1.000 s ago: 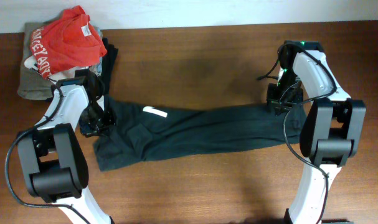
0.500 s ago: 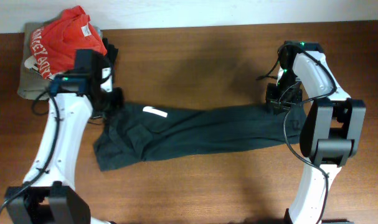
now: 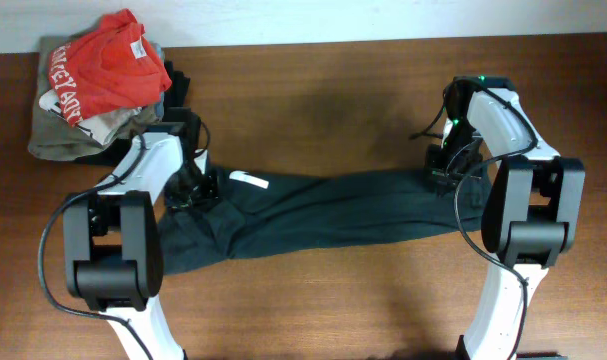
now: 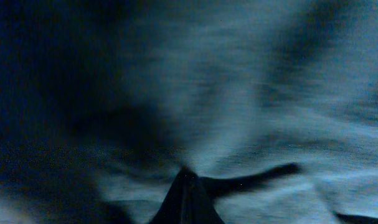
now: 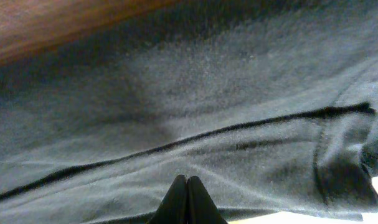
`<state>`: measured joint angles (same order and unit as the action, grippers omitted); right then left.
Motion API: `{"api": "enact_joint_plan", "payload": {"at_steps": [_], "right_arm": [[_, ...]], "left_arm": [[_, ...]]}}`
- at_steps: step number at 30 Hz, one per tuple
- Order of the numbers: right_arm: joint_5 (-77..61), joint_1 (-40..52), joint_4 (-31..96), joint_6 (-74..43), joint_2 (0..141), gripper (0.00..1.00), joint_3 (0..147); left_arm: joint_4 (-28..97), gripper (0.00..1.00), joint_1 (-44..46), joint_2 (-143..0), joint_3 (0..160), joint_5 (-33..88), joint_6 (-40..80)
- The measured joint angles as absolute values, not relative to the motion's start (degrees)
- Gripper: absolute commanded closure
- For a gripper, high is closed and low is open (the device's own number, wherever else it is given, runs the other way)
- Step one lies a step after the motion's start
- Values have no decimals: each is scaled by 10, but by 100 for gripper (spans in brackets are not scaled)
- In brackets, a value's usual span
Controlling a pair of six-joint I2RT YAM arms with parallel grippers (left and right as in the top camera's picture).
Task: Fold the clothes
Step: 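Pull the folded strip straight and smooth it with both grippers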
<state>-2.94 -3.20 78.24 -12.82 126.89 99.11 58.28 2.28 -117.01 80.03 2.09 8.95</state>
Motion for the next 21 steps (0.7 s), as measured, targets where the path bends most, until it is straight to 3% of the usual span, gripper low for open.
{"api": "enact_joint_plan", "payload": {"at_steps": [7,21], "right_arm": [[-30,-32,717,-133,1267,96,924],[16,-77,690,-179,1254,96,910]], "left_arm": [[577,100,-57,-1170,800,-13,90],[565,100,-111,-1170,800,-65,100]]}}
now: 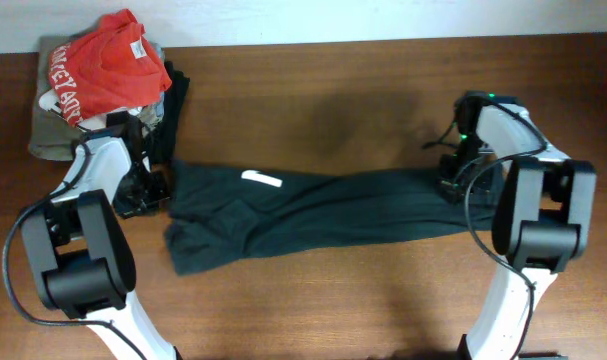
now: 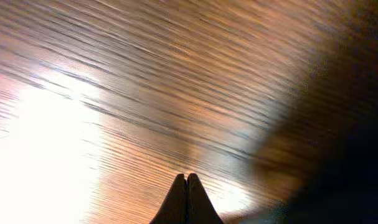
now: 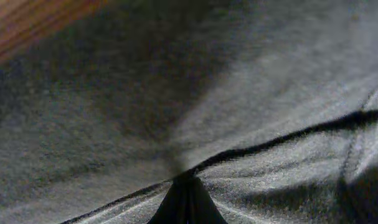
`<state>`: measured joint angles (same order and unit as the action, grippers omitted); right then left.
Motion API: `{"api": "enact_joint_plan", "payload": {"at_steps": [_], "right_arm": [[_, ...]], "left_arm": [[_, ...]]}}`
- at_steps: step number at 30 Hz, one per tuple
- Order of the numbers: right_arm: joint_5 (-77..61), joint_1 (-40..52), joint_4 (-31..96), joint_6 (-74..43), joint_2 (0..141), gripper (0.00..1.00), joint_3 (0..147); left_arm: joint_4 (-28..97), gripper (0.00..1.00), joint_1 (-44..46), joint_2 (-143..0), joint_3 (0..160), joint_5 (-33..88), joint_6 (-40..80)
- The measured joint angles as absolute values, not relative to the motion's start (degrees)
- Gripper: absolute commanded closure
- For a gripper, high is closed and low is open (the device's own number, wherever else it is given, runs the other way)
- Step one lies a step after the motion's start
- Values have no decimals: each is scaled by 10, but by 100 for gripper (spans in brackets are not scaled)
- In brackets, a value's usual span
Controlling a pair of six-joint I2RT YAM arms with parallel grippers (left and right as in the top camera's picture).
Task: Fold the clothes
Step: 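Pull the folded strip straight and smooth it with both grippers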
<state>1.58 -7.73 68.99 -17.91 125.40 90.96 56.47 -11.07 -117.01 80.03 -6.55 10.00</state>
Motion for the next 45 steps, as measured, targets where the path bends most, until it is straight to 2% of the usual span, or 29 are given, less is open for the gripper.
{"api": "enact_joint_plan", "payload": {"at_steps": [5,8,9,10,11,12,13,14,15,16,20,25,30,36,45], "right_arm": [[38,-133,694,-180,1254,96,936],[51,-144,731,-180,1254,96,999],[54,-147,750,-180,1254,89,1032],[57,-150,784,-180,1256,73,1072],[58,-155,806,-179,1255,51,1105],[59,-161,830,-178,1256,35,1140],[60,-170,851,-179,1256,18,1172],[60,-180,866,-179,1255,10,1197],[60,-194,871,-179,1254,4,1216],[60,-207,872,-177,1254,2,1225],[13,-295,846,-138,1254,0,1219],[-182,-376,790,45,1254,1,1145],[-287,-422,722,133,1257,1,1040],[-336,-437,663,177,1260,1,953],[-404,-408,623,184,1254,0,876]], "left_arm": [[561,100,-133,-1170,808,-68,101],[566,100,-133,-1169,845,-34,101],[565,99,-133,-1164,863,-14,100],[566,98,-133,-1155,873,-1,98],[565,96,-132,-1141,883,17,96],[565,78,-131,-1126,889,28,94],[564,55,-129,-1111,892,39,91],[566,31,-126,-1096,893,46,89],[569,14,-120,-1083,896,53,87],[574,7,-114,-1075,898,58,86],[588,4,-80,-1067,898,72,86],[589,4,-55,-1067,897,74,86],[586,2,-25,-1067,897,76,86],[576,1,4,-1067,897,76,86],[576,1,20,-1067,897,76,86]]}}
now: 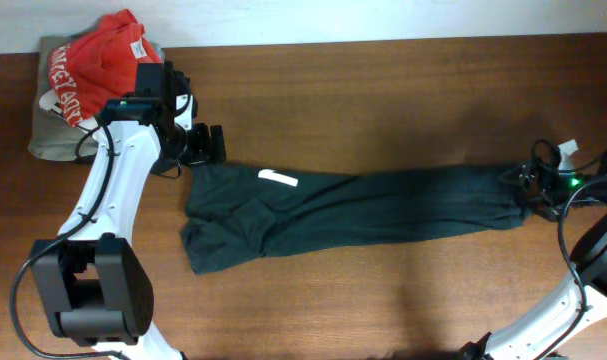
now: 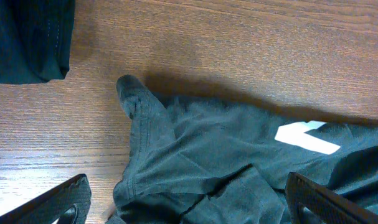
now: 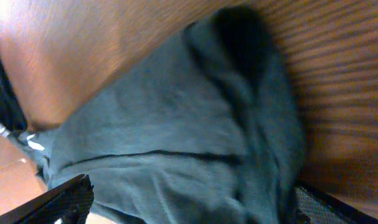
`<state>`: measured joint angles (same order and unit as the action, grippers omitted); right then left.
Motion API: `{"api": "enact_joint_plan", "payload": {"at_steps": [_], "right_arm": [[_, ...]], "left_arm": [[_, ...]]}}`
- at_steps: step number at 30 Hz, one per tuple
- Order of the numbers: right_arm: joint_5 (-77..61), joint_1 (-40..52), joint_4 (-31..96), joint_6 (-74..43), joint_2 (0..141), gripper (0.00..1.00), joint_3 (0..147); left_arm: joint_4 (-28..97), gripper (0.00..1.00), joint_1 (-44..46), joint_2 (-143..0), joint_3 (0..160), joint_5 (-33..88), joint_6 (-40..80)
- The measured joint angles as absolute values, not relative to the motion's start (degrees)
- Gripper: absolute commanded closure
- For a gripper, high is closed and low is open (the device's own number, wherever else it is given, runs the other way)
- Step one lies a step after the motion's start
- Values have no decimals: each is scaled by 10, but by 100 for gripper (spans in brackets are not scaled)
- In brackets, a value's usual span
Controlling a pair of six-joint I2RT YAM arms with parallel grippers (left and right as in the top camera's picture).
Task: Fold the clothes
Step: 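Pull the folded strip straight and smooth it with both grippers, then lift the strip's right end with the right gripper and fold it leftward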
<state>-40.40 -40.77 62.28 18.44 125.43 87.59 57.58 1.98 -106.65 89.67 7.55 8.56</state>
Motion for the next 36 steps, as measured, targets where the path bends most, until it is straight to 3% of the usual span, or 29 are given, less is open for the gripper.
{"api": "enact_joint_plan", "payload": {"at_steps": [2,3,5,7,8,16,24,29,36], "right_arm": [[-409,-392,623,179,1252,16,870],[-407,-380,622,171,1252,38,868],[-387,-354,617,149,1252,70,862],[-358,-331,618,126,1259,90,855],[-346,-323,621,112,1261,96,853],[-263,-315,657,7,1262,96,879],[-135,-319,744,-64,1224,96,998],[-104,-242,788,-77,1144,96,1015],[-115,-78,797,-92,1141,96,1015]], "left_arm": [[576,1,20,-1067,897,76,86],[576,1,20,-1067,897,76,86],[576,1,20,-1067,897,75,86],[576,1,20,-1067,897,76,86],[576,1,20,-1067,897,76,86],[576,1,20,-1084,897,76,86],[576,1,20,-1097,895,76,86],[576,1,20,-1100,895,76,86],[576,1,20,-1101,895,76,86]]}}
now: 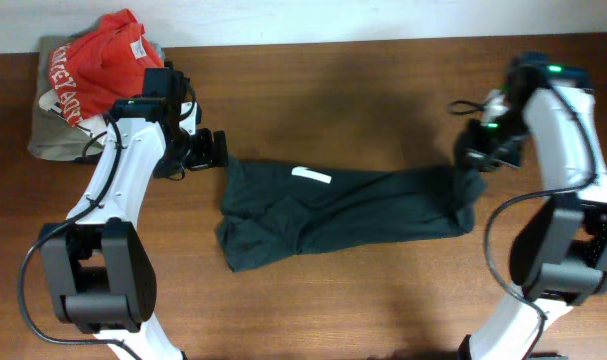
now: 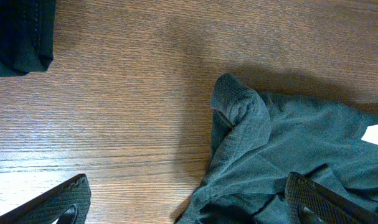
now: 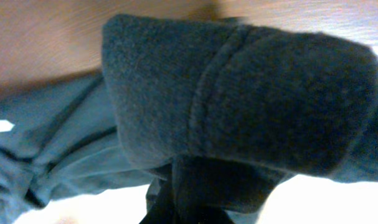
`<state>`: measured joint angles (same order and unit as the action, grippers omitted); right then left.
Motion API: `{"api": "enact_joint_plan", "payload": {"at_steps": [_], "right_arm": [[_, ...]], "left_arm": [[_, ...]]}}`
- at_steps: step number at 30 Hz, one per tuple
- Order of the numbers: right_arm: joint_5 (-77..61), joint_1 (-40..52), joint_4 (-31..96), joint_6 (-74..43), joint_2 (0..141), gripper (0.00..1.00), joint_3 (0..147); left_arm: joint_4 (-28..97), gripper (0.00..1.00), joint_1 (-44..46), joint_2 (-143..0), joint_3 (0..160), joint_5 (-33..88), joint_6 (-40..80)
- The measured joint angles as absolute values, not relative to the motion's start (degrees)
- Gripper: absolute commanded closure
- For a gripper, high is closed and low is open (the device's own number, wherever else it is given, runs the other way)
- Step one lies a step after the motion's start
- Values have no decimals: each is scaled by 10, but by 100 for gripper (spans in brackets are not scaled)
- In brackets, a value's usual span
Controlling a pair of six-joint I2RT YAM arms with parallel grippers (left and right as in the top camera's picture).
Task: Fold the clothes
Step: 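Lift the strip's right end with the right gripper and fold it leftward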
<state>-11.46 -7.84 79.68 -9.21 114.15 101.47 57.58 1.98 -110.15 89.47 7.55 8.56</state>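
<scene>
Dark grey-green trousers (image 1: 353, 205) lie across the middle of the wooden table (image 1: 333, 310), waist to the left, a white tag (image 1: 310, 176) on top. My left gripper (image 1: 211, 150) hangs open just left of the waist corner (image 2: 238, 106), nothing between its fingers (image 2: 313, 199). At the right end, my right gripper (image 1: 471, 158) is shut on the trouser leg hem (image 3: 238, 99). The hem is lifted and drapes over the fingers in the right wrist view.
A pile of clothes sits at the back left corner, a red shirt (image 1: 103, 65) on top of khaki cloth (image 1: 53, 140). A dark garment (image 2: 17, 37) lies beside it, close to my left arm. Bare wood surrounds the trousers.
My right gripper was open at the far right leg end; now it is shut on the hem, further left and back. The trousers are shorter and their waist sits further right. The left gripper stays open.
Both grippers were shut low on the trousers, left at the waist, right on the leg. Then they stood further apart. Later both were open and the trousers lay long across the table. Now the right gripper holds the hem, brought inward.
</scene>
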Motion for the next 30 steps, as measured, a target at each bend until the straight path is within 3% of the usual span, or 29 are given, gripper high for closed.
{"api": "enact_joint_plan", "payload": {"at_steps": [5,14,24,26,28,30], "right_arm": [[-119,21,788,-120,1141,96,1015],[-119,118,752,-155,1141,96,1006],[-119,160,674,-178,1142,95,889],[-119,164,671,-177,1142,83,878],[-119,171,662,-176,1142,55,865],[-120,178,654,-175,1142,51,854]], "left_arm": [[576,1,20,-1101,895,76,86],[576,1,20,-1102,895,76,86],[576,1,20,-1102,895,76,86],[576,1,20,-1102,894,75,86],[576,1,20,-1102,895,76,86],[576,1,20,-1102,895,76,86]]}}
